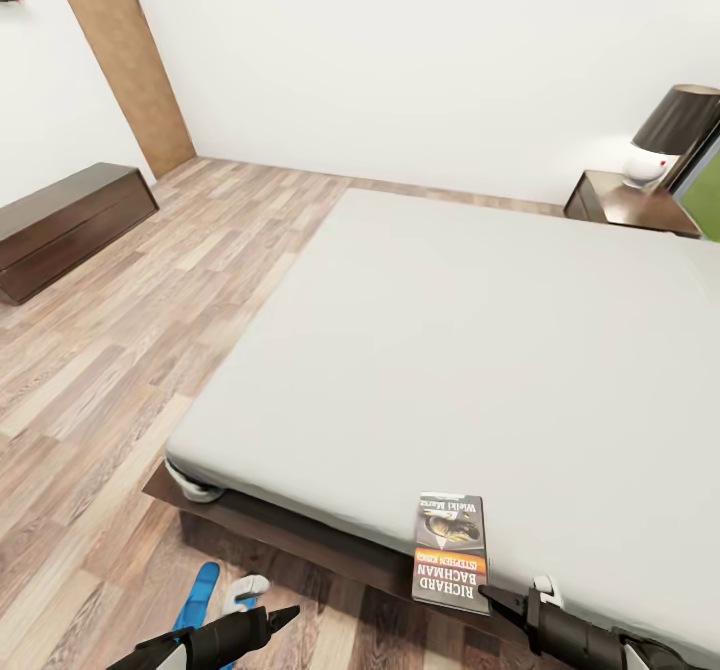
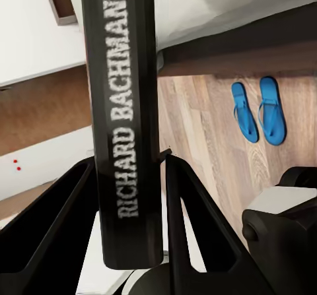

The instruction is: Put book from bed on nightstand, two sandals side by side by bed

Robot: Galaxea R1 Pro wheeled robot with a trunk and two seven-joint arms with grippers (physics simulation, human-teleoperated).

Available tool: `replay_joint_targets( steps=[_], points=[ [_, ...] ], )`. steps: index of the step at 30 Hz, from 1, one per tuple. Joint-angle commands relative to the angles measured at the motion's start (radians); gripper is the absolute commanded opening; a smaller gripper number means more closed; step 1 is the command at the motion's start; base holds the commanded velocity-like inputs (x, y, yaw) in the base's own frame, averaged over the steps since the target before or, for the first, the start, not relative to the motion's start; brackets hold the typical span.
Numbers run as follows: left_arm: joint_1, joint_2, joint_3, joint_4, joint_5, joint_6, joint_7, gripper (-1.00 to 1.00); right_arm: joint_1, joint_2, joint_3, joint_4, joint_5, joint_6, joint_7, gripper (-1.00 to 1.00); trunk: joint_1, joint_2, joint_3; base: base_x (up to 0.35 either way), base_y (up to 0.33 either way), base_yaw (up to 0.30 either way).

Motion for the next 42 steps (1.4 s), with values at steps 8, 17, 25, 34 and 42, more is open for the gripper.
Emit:
replay_joint_targets(
  steps=[8,17,25,34,42],
  points=[
    [-0.001,0.000,-0.006,0.000,0.010,0.007,-0.002,1.00,0.000,0.000,-0.001,0.000,-0.005,0.010,0.001,-1.00,0.000,0.000,-0.001,0.000,0.000,0.292],
    [-0.001,0.000,-0.006,0.000,0.010,0.006,0.000,1.00,0.000,0.000,-0.001,0.000,-0.006,0.010,0.001,-1.00,0.000,0.000,-0.001,0.000,0.000,0.293],
    [-0.001,0.000,-0.006,-0.001,0.010,0.007,0.000,1.00,0.000,0.000,-0.001,-0.001,-0.005,0.010,0.001,-1.00,0.000,0.000,-0.001,0.000,0.000,0.294],
    [-0.001,0.000,-0.006,0.000,0.010,0.006,0.004,1.00,0.000,0.000,-0.001,0.000,-0.006,0.010,0.001,-1.00,0.000,0.000,-0.001,0.000,0.000,0.295],
    [-0.001,0.003,-0.005,0.006,0.009,0.005,0.024,1.00,0.000,0.000,-0.001,0.000,-0.006,0.010,0.001,-1.00,0.000,0.000,-0.001,0.000,0.000,0.296]
  ],
)
